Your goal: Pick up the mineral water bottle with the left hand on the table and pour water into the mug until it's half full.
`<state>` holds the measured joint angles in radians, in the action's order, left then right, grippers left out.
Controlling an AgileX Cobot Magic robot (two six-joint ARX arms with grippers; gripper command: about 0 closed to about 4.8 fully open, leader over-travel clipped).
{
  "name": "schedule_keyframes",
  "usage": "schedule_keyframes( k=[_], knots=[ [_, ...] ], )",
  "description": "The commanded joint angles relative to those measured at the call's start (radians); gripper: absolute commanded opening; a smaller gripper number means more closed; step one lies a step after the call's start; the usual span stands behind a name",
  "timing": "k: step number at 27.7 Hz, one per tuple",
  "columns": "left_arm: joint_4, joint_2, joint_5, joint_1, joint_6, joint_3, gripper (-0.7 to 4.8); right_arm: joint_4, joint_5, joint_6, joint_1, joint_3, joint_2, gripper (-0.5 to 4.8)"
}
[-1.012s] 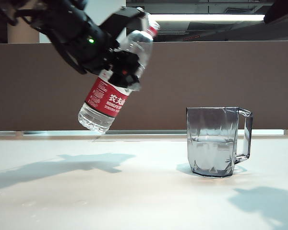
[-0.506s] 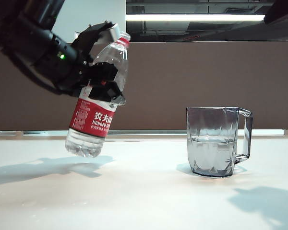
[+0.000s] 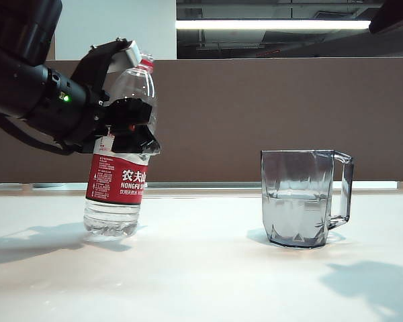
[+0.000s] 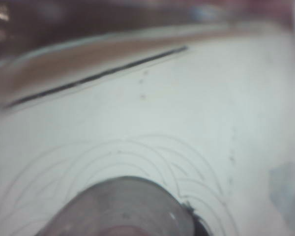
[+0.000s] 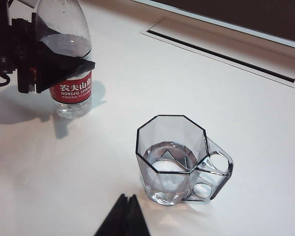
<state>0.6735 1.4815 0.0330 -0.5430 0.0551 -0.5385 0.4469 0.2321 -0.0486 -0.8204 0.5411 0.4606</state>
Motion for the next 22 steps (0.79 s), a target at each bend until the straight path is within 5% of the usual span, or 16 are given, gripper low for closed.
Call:
schedule_keyframes(
  k=[1, 12, 22],
  knots=[
    [0.043, -0.008, -0.055, 0.0, -0.08, 0.014, 2.41, -0.016, -0.003, -0.003, 0.0, 0.005, -0.002, -0.02],
    [0.145, -0.008, -0.284, 0.0, -0.094, 0.039, 2.41, -0.016, -0.003, -0.003, 0.0, 0.005, -0.002, -0.02],
    [0.164, -0.008, -0.291, -0.001, -0.097, 0.097, 2.41, -0.016, -0.004, -0.003, 0.0, 0.005, -0.002, -0.02]
  ],
)
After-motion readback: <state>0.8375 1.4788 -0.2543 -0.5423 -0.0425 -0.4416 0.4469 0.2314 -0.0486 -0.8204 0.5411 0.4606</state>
